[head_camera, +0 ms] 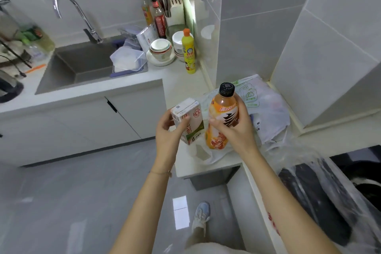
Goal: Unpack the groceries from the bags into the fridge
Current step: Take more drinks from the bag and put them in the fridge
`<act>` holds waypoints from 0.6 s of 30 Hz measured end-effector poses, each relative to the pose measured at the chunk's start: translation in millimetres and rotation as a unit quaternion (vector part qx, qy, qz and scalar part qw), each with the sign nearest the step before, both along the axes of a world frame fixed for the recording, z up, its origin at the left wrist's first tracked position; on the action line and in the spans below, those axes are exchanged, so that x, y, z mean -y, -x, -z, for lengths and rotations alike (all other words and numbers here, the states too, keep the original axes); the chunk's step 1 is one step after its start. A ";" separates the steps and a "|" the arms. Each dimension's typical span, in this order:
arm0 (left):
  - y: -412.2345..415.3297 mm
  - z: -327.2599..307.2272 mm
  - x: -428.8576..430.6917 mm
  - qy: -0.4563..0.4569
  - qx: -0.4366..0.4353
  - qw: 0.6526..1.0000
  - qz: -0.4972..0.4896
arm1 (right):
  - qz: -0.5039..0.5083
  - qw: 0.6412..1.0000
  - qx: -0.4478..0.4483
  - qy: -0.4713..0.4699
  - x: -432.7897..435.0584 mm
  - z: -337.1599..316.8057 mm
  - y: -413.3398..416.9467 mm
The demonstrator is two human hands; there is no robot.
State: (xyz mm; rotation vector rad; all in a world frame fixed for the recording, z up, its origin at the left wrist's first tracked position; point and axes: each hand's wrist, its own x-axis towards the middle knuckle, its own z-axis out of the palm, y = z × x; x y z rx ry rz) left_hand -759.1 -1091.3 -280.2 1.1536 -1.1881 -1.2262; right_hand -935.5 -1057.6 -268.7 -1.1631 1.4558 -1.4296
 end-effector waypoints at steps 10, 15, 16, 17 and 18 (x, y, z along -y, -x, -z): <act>-61.8 -44.0 -95.7 0.043 0.009 0.983 -0.177 | -0.184 0.982 0.006 0.039 -45.6 -39.3 -52.1; -117.2 -63.9 -155.0 0.069 0.006 0.961 -0.268 | -0.280 0.958 -0.002 0.066 -64.5 -58.2 -104.7; -127.1 -67.4 -168.2 0.073 0.012 0.956 -0.285 | -0.296 0.953 -0.001 0.070 -69.2 -60.5 -117.2; -137.0 -70.7 -181.9 0.077 0.022 0.950 -0.301 | -0.314 0.946 0.003 0.074 -74.4 -62.8 -130.4; -146.6 -74.1 -196.2 0.081 0.033 0.945 -0.316 | -0.334 0.939 0.006 0.079 -80.2 -65.4 -144.0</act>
